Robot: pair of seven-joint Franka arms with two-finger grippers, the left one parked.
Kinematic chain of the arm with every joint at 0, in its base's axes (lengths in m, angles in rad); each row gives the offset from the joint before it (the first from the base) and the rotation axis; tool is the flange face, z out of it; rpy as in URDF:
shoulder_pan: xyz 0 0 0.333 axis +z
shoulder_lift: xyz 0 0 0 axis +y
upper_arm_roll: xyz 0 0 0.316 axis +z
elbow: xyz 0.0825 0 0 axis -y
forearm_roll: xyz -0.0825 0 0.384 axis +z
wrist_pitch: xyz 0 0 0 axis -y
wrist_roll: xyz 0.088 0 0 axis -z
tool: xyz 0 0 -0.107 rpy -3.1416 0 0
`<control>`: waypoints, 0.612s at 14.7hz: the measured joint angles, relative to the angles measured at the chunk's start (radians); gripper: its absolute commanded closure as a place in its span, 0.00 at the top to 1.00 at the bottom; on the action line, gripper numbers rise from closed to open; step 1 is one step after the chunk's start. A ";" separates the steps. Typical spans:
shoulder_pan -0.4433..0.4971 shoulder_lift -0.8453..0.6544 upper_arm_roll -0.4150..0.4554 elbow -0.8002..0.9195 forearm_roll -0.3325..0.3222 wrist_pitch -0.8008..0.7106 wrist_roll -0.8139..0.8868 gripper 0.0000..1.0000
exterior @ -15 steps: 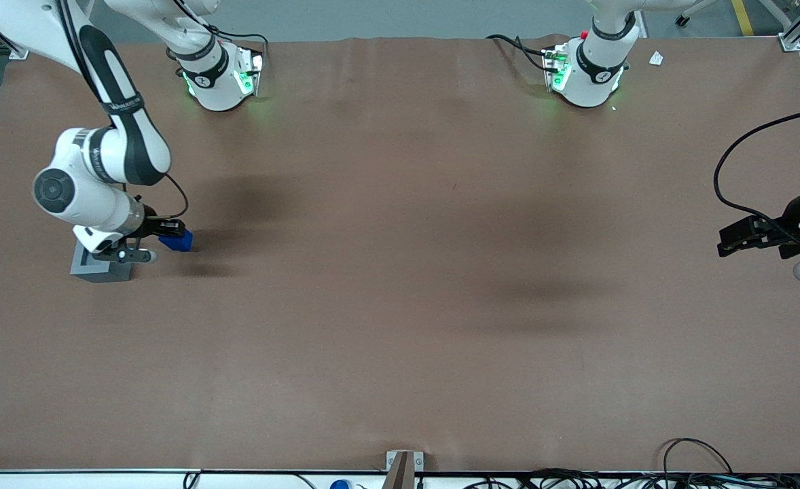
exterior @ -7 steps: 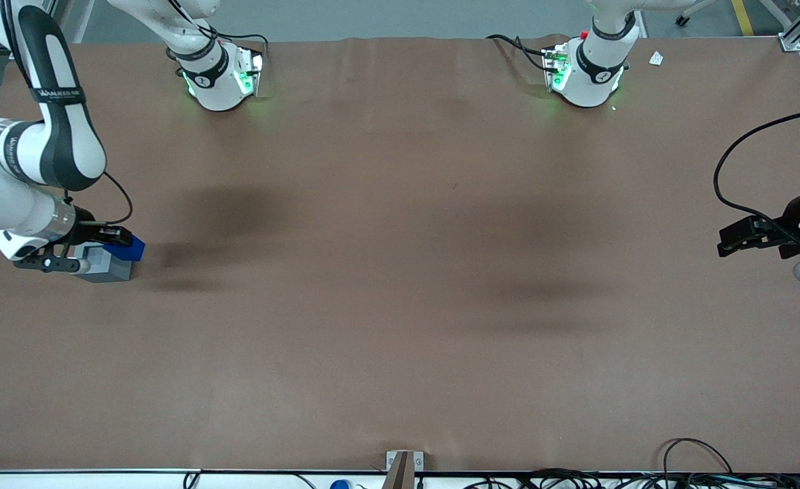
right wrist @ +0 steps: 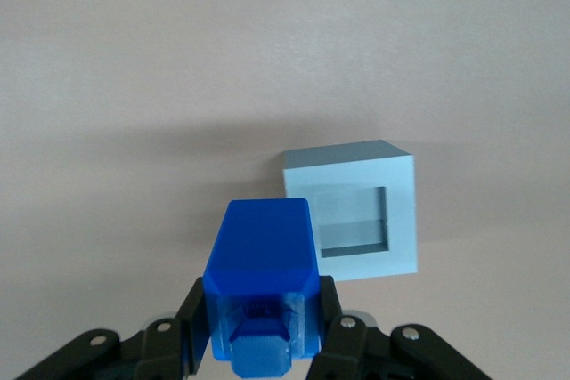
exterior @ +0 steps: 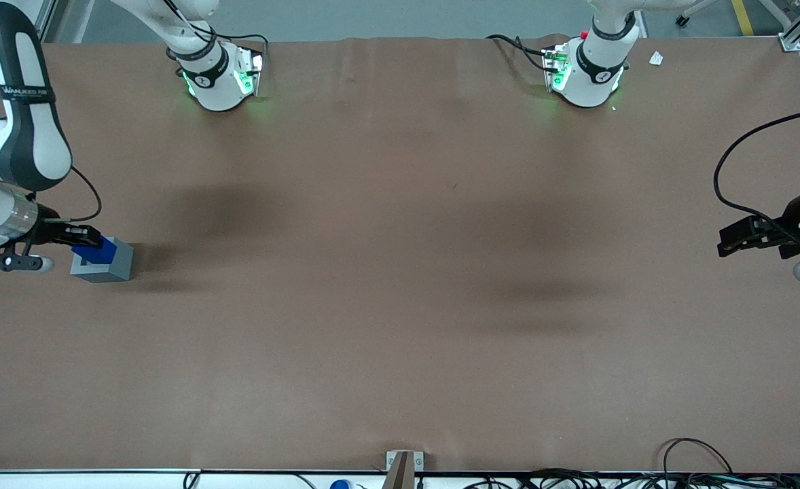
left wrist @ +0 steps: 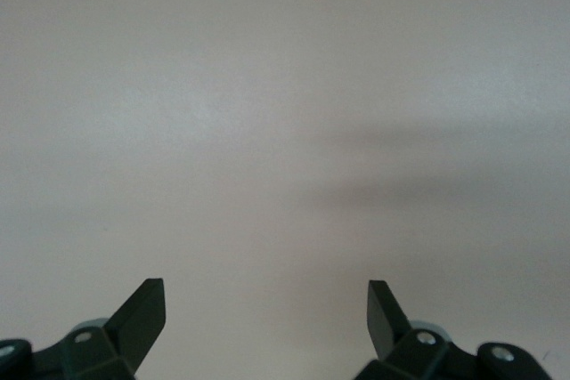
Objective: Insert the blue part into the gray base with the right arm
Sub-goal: 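Lift the blue block and carry it over the gray base, then align the blue block over the base opening and lower it in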
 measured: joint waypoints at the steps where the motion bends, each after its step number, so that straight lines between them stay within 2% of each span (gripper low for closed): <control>1: -0.005 0.002 0.000 0.000 -0.007 0.000 -0.003 0.12; 9: -0.027 0.022 0.000 0.005 -0.034 0.000 -0.026 0.12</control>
